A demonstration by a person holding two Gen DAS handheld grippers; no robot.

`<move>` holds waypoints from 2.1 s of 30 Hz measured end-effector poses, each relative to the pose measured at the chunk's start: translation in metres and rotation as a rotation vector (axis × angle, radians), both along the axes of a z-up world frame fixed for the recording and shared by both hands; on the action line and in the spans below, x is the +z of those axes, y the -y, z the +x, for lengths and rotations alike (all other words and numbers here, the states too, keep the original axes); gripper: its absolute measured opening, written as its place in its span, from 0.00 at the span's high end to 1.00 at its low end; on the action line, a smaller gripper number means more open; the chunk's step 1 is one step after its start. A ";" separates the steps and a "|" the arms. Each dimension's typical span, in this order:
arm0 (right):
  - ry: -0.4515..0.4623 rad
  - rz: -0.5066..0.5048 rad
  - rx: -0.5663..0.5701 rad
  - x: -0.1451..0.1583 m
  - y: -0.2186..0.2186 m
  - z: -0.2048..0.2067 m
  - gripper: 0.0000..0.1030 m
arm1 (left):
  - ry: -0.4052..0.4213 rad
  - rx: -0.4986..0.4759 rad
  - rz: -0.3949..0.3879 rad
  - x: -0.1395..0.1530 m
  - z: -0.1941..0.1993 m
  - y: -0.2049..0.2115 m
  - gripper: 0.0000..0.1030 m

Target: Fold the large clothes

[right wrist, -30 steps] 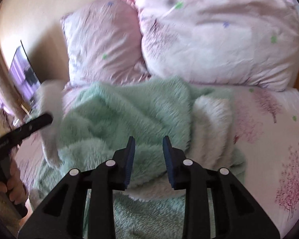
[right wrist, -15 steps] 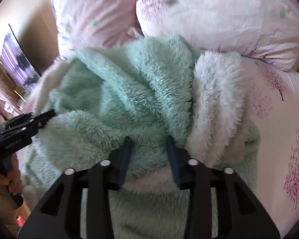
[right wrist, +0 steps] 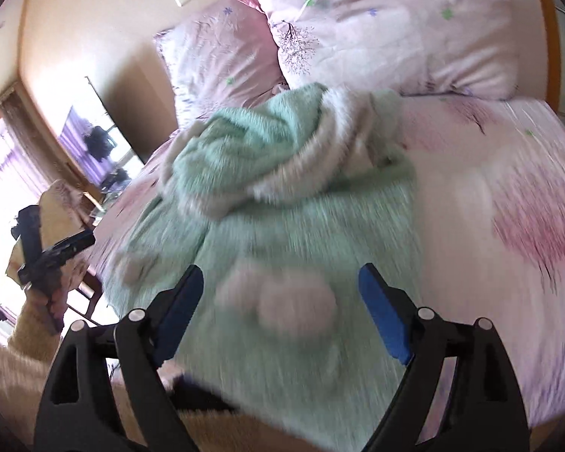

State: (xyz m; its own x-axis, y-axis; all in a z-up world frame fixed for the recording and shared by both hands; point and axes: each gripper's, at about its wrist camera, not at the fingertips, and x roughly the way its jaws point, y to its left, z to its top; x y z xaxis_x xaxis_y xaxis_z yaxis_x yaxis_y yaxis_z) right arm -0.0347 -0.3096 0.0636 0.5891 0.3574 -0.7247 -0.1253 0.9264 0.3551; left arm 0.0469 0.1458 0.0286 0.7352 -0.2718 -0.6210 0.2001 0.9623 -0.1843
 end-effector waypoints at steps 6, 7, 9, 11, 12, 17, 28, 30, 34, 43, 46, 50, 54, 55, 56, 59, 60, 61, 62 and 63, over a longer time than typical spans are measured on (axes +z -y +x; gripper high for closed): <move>-0.098 0.061 -0.025 -0.027 0.034 -0.081 0.17 | -0.062 0.001 -0.053 -0.054 -0.059 -0.029 0.06; -0.118 0.067 -0.039 -0.033 0.038 -0.087 0.16 | -0.071 -0.003 -0.055 -0.065 -0.063 -0.030 0.06; -0.163 0.069 -0.061 -0.051 0.043 -0.095 0.15 | -0.083 0.000 -0.049 -0.081 -0.065 -0.029 0.06; -0.218 0.088 -0.076 -0.073 0.045 -0.093 0.15 | -0.115 0.009 -0.033 -0.101 -0.060 -0.024 0.06; -0.229 0.100 -0.077 -0.080 0.046 -0.091 0.15 | -0.121 0.000 -0.041 -0.107 -0.058 -0.022 0.06; -0.248 0.193 -0.083 -0.110 0.048 -0.078 0.15 | -0.122 -0.015 -0.141 -0.128 -0.041 -0.019 0.06; -0.246 0.360 0.002 -0.136 0.038 -0.072 0.49 | -0.107 -0.087 -0.256 -0.151 -0.034 -0.015 0.19; -0.239 0.384 0.017 -0.137 0.034 -0.074 0.51 | -0.118 -0.113 -0.264 -0.156 -0.038 -0.011 0.23; -0.252 0.410 0.068 -0.138 0.025 -0.074 0.84 | -0.147 -0.150 -0.312 -0.166 -0.037 -0.006 0.43; -0.042 0.454 0.224 -0.063 -0.001 -0.075 0.88 | -0.084 -0.331 -0.393 -0.120 -0.069 -0.005 0.88; 0.051 0.445 0.225 -0.037 -0.006 -0.067 0.88 | 0.004 -0.350 -0.454 -0.090 -0.070 -0.010 0.88; 0.169 0.421 0.209 -0.001 -0.009 -0.053 0.88 | 0.126 -0.326 -0.541 -0.049 -0.065 -0.027 0.88; 0.279 0.432 0.172 0.030 0.006 -0.040 0.88 | 0.215 -0.297 -0.595 -0.014 -0.049 -0.041 0.88; 0.306 0.443 0.154 0.036 0.011 -0.035 0.88 | 0.226 -0.292 -0.607 -0.008 -0.043 -0.043 0.88; 0.340 0.453 0.131 0.045 0.015 -0.028 0.88 | 0.238 -0.286 -0.621 0.002 -0.033 -0.046 0.88; 0.399 0.456 0.072 0.064 0.022 -0.007 0.88 | 0.250 -0.266 -0.674 0.024 -0.001 -0.051 0.88; 0.411 0.454 0.053 0.072 0.023 0.001 0.88 | 0.248 -0.260 -0.691 0.030 0.011 -0.053 0.88; 0.421 0.460 0.037 0.077 0.026 0.010 0.88 | 0.243 -0.255 -0.705 0.034 0.024 -0.053 0.88; 0.429 0.469 0.025 0.081 0.027 0.019 0.88 | 0.240 -0.250 -0.714 0.039 0.036 -0.053 0.88; 0.438 0.464 0.008 0.086 0.028 0.031 0.88 | 0.236 -0.242 -0.717 0.045 0.048 -0.052 0.88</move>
State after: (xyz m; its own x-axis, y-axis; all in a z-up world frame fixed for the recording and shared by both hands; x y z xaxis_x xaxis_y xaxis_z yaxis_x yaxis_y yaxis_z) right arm -0.0035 -0.3380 0.1496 0.7915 0.5823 -0.1855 -0.3566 0.6866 0.6336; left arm 0.0952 0.1981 0.0733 0.6953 -0.7154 -0.0693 0.4993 0.5501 -0.6694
